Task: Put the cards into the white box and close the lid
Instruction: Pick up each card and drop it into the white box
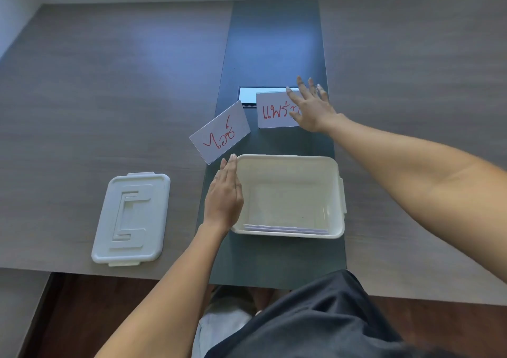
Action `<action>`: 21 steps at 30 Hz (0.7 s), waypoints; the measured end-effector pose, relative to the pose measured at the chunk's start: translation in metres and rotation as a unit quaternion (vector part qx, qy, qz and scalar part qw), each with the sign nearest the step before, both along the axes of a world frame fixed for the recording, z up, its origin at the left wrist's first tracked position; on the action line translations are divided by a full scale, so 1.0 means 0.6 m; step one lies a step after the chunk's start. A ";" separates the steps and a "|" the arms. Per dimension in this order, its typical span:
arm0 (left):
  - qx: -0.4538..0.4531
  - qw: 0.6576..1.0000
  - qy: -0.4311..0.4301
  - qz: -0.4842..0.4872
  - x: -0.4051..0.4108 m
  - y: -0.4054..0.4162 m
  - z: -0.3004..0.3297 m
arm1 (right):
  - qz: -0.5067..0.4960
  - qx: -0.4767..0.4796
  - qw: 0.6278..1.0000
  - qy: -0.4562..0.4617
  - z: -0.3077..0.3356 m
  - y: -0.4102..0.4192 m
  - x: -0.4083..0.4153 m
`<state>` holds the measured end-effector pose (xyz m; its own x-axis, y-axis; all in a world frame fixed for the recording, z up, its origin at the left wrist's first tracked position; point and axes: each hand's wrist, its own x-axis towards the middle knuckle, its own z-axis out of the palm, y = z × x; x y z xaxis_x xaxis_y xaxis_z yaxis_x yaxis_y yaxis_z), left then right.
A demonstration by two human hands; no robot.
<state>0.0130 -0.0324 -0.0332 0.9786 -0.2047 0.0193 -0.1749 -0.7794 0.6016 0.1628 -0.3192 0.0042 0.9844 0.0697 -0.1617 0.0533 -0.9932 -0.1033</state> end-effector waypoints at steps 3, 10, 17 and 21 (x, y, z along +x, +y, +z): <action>0.008 1.000 -0.004 -0.001 0.002 0.002 -0.003 | -0.017 -0.004 1.000 0.012 -0.006 -0.001 0.023; 0.017 1.000 -0.004 -0.001 0.003 0.002 -0.001 | -0.067 -0.003 0.997 0.048 -0.031 -0.007 0.045; 0.017 1.000 0.002 -0.001 0.001 -0.001 0.000 | -0.051 -0.033 0.998 -0.006 -0.027 -0.005 0.050; 0.020 1.000 0.006 0.002 0.000 0.000 0.000 | -0.058 0.017 0.998 0.009 -0.031 -0.011 0.030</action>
<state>0.0129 -0.0322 -0.0334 0.9796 -0.2011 -0.0007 -0.1644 -0.8031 0.5726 0.1809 -0.3257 -0.0144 0.9829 -0.0391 -0.1797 -0.0645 -0.9884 -0.1378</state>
